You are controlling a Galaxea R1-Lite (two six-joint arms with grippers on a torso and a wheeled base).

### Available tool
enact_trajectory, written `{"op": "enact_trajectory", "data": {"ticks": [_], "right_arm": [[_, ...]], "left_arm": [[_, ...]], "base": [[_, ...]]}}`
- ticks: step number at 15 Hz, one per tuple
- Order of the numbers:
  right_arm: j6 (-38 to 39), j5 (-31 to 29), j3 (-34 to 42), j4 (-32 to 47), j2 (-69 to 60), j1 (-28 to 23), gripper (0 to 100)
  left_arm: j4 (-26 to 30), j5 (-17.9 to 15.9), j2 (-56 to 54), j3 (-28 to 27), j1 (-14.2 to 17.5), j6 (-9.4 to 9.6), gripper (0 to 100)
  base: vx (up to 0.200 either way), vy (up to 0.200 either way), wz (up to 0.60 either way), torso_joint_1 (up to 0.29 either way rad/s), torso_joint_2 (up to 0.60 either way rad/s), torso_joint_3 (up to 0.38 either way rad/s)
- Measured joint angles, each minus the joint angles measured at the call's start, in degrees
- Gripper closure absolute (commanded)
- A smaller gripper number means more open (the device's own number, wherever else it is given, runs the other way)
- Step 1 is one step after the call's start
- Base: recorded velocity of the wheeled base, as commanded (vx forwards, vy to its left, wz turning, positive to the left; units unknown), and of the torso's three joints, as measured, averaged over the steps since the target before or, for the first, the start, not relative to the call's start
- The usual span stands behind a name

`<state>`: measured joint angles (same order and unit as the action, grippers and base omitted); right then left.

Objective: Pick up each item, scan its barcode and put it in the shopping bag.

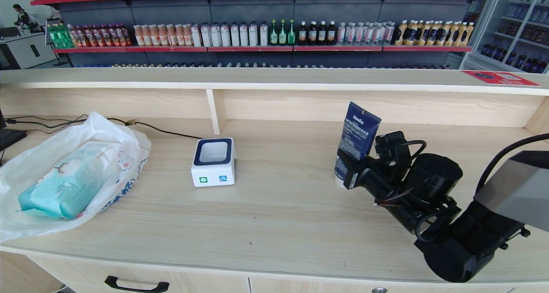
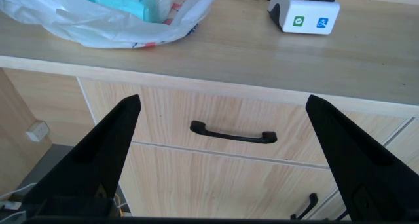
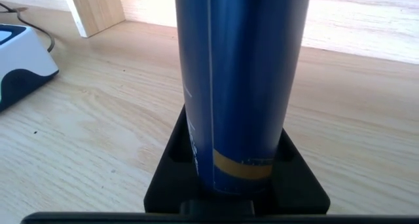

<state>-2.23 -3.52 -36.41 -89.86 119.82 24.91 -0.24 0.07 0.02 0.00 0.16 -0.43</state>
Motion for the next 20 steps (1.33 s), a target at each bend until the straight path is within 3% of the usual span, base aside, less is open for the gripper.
{"op": "enact_trajectory", "data": {"ticks": [14, 20], "right_arm": [[-1.0, 0.0, 0.2, 0.2, -1.0, 2.6, 100], [-0.1, 0.0, 2.6, 0.0, -8.2, 2.5, 100]], "left_arm": [[0.0, 0.0, 0.0, 0.0, 0.0, 0.00, 0], [0.0, 0.0, 0.0, 0.0, 0.0, 0.00, 0]], "base": [[0.000, 0.000, 0.00, 0.000, 0.00, 0.000], [0.000, 0.000, 0.00, 0.000, 0.00, 0.000]]}}
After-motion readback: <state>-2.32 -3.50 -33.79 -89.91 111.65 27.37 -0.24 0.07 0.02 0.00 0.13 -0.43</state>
